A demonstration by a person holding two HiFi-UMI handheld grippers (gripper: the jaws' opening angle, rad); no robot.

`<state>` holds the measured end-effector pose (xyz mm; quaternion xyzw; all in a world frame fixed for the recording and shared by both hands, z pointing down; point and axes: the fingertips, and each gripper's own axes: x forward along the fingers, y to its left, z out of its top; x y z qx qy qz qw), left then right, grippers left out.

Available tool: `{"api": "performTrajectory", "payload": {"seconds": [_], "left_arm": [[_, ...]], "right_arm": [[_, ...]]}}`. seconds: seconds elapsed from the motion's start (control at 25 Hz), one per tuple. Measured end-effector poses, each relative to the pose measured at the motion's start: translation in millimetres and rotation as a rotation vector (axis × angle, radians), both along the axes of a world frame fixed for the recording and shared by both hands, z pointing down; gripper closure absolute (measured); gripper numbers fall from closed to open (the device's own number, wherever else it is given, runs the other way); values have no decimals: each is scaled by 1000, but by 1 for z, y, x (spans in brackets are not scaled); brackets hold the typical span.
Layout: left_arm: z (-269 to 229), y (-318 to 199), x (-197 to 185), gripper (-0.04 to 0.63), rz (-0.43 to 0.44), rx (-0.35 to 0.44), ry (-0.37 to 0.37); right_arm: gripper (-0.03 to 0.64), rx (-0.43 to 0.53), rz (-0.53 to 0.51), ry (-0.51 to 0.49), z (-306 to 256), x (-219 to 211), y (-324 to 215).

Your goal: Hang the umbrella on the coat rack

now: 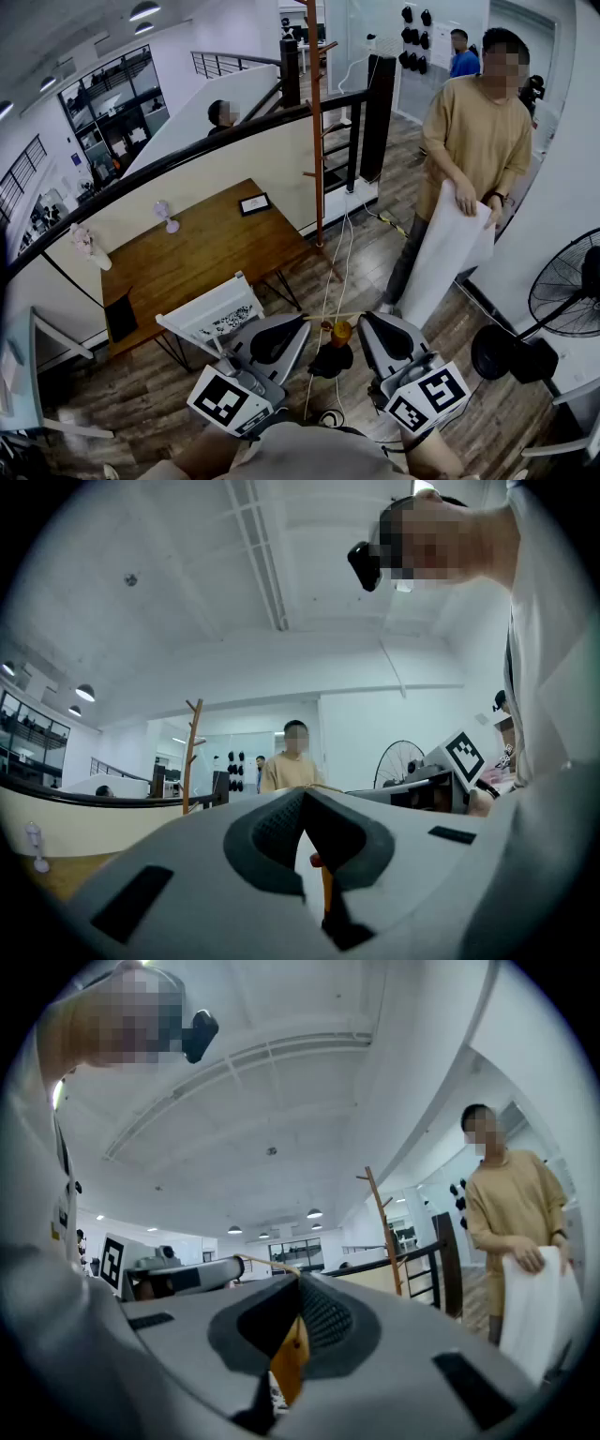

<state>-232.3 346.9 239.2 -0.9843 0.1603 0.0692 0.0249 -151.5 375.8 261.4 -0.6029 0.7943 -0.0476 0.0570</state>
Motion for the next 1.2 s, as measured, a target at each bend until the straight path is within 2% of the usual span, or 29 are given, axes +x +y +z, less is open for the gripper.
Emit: {"api": "performTrajectory", "payload": {"seconds": [0.24,0.52,1.2], "left_arm": [[-3,4,-3,595,-8,-9,-1],[6,8,-3,595,8,-25,-13],[3,10,18,595,17,-11,-29]], "right_arm": [[606,4,-23,-39,-1,-4,6],[606,2,-20,-34,4,-7,6],[606,19,10,-35,2,16,-2]]}}
